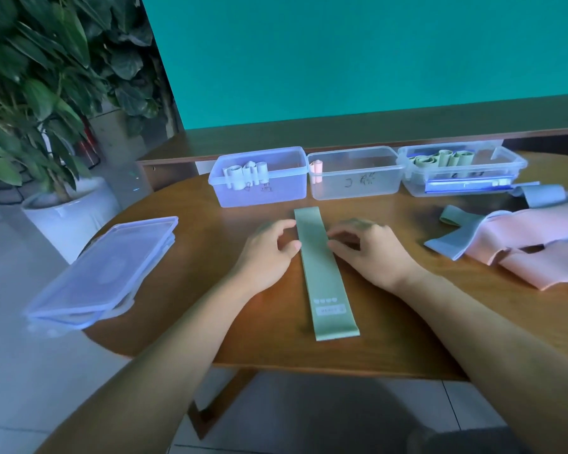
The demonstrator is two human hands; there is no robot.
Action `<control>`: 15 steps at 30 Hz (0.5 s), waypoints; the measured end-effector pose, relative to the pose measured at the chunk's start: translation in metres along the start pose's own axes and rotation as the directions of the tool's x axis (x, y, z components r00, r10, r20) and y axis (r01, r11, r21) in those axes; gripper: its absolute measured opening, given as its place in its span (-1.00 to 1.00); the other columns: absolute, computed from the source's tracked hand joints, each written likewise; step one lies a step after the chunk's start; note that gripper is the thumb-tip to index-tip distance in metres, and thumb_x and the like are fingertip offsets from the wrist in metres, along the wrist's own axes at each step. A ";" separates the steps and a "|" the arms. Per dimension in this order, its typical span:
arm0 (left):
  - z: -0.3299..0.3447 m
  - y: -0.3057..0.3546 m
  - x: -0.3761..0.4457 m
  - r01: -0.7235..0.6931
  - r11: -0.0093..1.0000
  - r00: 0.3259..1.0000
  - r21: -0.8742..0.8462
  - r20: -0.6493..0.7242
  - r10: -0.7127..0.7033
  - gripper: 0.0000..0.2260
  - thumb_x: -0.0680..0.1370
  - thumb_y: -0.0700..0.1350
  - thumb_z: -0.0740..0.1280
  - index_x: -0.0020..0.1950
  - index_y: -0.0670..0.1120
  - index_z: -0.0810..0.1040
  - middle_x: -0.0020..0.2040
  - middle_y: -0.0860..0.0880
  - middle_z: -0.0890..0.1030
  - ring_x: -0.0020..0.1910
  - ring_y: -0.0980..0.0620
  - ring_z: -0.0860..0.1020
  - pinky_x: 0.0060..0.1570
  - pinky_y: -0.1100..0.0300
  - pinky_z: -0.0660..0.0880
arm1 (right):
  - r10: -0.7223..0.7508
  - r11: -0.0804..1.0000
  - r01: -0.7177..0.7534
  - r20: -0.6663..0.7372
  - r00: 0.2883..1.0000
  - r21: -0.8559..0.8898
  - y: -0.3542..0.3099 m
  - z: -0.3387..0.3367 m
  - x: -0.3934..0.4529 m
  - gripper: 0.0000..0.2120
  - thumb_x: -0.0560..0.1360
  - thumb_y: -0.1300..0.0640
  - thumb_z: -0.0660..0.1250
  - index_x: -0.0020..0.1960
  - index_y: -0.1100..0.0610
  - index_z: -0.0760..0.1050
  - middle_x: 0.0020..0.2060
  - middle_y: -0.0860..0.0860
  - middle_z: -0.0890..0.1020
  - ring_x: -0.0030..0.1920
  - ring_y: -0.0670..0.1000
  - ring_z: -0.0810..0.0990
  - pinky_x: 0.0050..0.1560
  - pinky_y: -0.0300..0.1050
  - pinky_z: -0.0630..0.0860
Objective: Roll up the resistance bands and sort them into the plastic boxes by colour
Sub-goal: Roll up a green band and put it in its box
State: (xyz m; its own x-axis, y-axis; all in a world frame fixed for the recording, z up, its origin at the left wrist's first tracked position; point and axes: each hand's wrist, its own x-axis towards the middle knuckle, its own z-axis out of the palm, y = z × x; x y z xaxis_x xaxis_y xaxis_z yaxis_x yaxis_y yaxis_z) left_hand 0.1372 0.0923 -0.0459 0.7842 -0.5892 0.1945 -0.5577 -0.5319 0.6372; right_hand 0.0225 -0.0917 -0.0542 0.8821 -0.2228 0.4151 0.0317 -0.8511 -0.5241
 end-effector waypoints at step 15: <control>-0.009 0.021 -0.121 -0.365 0.930 0.928 -0.034 0.065 0.367 -0.79 0.47 0.12 0.48 -0.04 0.00 0.73 -0.07 0.18 0.68 0.01 0.20 0.62 -0.02 0.27 0.57 | -0.179 0.950 0.098 0.259 0.949 0.297 -0.032 -0.040 -0.094 -0.85 0.45 -0.02 0.53 -0.02 -0.01 0.68 -0.03 -0.15 0.69 0.06 -0.07 0.66 0.08 -0.20 0.56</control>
State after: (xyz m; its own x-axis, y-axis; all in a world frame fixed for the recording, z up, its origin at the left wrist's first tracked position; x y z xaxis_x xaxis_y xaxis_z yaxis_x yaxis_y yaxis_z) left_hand 0.0335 0.1576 -0.0498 0.5058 -0.7811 0.3660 -0.7960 -0.2592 0.5470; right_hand -0.0799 -0.0626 -0.0468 0.9533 0.0646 0.2951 0.2565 -0.6888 -0.6780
